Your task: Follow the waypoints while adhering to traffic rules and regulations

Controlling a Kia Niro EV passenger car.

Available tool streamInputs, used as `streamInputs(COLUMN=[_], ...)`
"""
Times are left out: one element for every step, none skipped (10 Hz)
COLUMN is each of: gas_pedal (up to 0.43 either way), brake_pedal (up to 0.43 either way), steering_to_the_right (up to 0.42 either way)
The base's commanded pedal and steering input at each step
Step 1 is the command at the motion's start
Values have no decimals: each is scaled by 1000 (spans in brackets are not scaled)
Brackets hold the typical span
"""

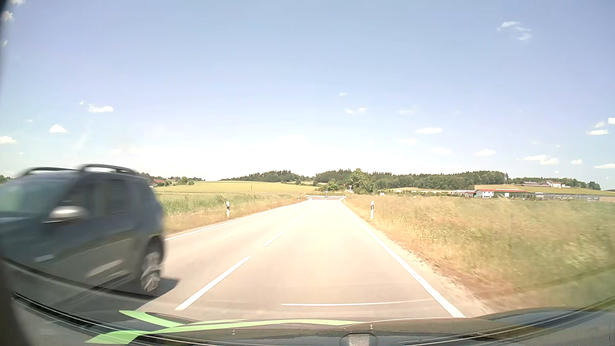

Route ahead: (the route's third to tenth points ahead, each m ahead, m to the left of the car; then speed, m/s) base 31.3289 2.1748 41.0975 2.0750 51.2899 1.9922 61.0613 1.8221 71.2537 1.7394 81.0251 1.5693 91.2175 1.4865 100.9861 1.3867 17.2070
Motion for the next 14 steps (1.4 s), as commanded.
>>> streamInputs(gas_pedal=[138,138,138,138,130,118,110,110,87,87,87,87,87,87], brake_pedal=[0,0,0,0,0,0,0,0,0,0,0,0,0,0], steering_to_the_right=[2,3,3,3,3,3,2,2,2,1,1,1,1,1])
